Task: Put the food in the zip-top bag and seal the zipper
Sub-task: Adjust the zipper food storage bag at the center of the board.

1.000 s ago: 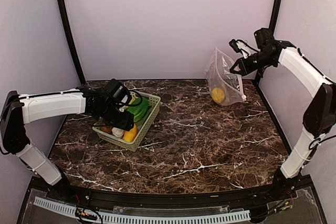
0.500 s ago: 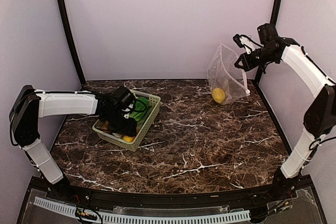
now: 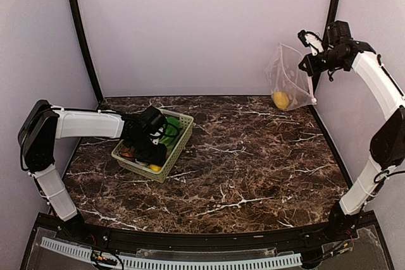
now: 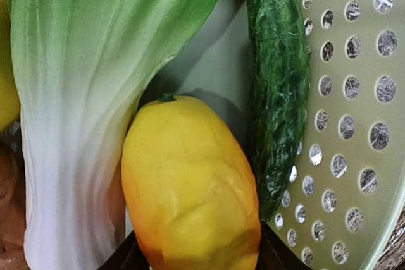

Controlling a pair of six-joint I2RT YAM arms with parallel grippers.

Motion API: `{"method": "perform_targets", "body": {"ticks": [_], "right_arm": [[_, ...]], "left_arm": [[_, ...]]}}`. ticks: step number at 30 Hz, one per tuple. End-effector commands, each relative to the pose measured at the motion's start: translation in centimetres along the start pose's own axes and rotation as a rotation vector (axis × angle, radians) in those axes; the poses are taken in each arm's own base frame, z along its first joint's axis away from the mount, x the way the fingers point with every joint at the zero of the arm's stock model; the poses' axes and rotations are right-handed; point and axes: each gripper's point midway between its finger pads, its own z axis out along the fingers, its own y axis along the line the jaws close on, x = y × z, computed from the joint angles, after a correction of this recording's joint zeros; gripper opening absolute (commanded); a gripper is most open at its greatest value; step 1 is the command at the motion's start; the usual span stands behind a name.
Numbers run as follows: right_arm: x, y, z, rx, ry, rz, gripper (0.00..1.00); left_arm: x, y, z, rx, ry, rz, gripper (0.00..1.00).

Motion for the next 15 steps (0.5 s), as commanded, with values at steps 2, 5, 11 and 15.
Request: {"method": "perform_targets", "body": {"ticks": [2,5,11,15], "right_arm": [[1.6,4.2,1.3,-0.156,0.019,0.001,0.00],[2.7,6.1,2.3,-0.213,0.045,0.005,0.00],[3.8,9.8,3.9,-0.338,0.068,0.013,0.00],[4.3,13.0,4.7,-0.454,0.083,0.016,0.00]], "left_arm": [[-1.0,-0.6,-1.0,0.027,-0.026,-0.003,0.48],[-1.2,-0.3,-1.3,0.010,-0.033,-0.009,0.45],[-2.0,-0.4,-2.2,0.015,-0.074,-0.003,0.36],[-3.1,-0.6,-3.9,0.024,-0.128,0.023,0.33]]}}
